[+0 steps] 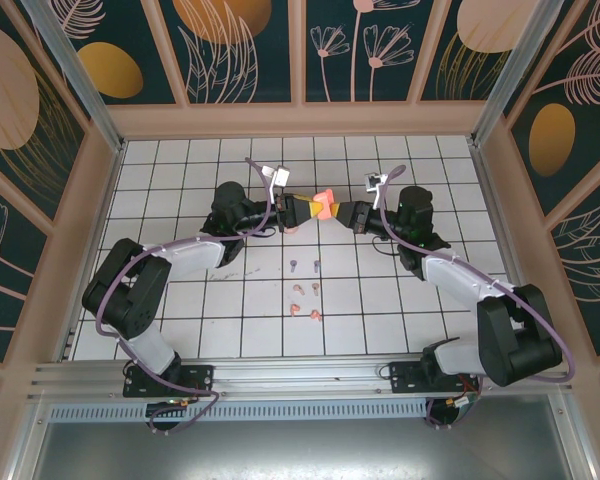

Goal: Insert wireless bluetooth earbuds into charging case

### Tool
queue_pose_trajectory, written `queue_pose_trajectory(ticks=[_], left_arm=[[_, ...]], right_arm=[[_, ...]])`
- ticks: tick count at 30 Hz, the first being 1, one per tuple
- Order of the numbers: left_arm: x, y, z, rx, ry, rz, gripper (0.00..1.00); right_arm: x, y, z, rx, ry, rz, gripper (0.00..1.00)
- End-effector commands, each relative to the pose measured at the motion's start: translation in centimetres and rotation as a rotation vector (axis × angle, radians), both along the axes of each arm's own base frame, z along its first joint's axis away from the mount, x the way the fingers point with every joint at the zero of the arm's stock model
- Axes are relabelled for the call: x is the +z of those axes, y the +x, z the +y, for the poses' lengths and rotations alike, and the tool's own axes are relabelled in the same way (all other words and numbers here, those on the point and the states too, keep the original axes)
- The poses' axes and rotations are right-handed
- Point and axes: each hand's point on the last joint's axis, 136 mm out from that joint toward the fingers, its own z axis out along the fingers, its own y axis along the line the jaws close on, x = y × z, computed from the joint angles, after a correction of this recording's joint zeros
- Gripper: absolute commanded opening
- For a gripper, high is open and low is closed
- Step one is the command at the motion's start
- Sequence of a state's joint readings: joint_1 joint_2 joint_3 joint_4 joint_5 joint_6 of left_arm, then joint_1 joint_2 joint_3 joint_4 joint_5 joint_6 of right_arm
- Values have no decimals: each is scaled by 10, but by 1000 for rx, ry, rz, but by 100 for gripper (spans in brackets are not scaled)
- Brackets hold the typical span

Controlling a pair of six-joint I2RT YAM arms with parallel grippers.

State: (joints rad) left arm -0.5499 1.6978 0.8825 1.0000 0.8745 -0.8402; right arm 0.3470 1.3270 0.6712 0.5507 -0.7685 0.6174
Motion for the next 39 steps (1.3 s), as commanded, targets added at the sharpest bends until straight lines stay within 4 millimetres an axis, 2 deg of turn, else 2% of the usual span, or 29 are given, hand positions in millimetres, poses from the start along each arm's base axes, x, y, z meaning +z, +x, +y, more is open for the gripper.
queue_pose_trajectory(ticks=[1, 2, 5, 7, 10, 11, 16, 20, 25, 30, 34, 39], left_arm=[[4, 0, -1, 8, -26, -25, 0], [4, 0, -1, 10, -25, -25, 0], [3, 2, 0, 23, -24, -19, 0], [1, 5, 0, 38, -19, -12, 15], [-9, 13, 0, 73, 24, -2, 45], [-12, 16, 0, 88, 56, -13, 52], [-12, 32, 7, 146, 251, -107, 72], [-8, 44, 21, 139, 383, -164, 80], [-1, 51, 29, 47, 474, -187, 85], [-7, 54, 26, -76, 566, -175, 84], [-18, 55, 24, -156, 619, -157, 74], [-26, 50, 17, -252, 603, -121, 61]], right_arm=[[23, -2, 8, 43, 35, -66, 3], [24, -1, 8, 43, 36, -67, 0], [26, 0, 8, 38, 35, -72, 0], [27, 1, 7, 32, 26, -72, 0], [21, 7, 4, 4, -21, -61, 0], [18, 10, 1, -12, -47, -57, 0], [4, 23, -20, -69, -193, -60, 0], [-4, 36, -39, -97, -292, -73, 0], [-12, 43, -39, -43, -399, -114, 0], [-17, 43, -31, 38, -435, -138, 0], [-27, 40, -26, 100, -465, -136, 0], [-31, 34, -16, 170, -449, -135, 0]])
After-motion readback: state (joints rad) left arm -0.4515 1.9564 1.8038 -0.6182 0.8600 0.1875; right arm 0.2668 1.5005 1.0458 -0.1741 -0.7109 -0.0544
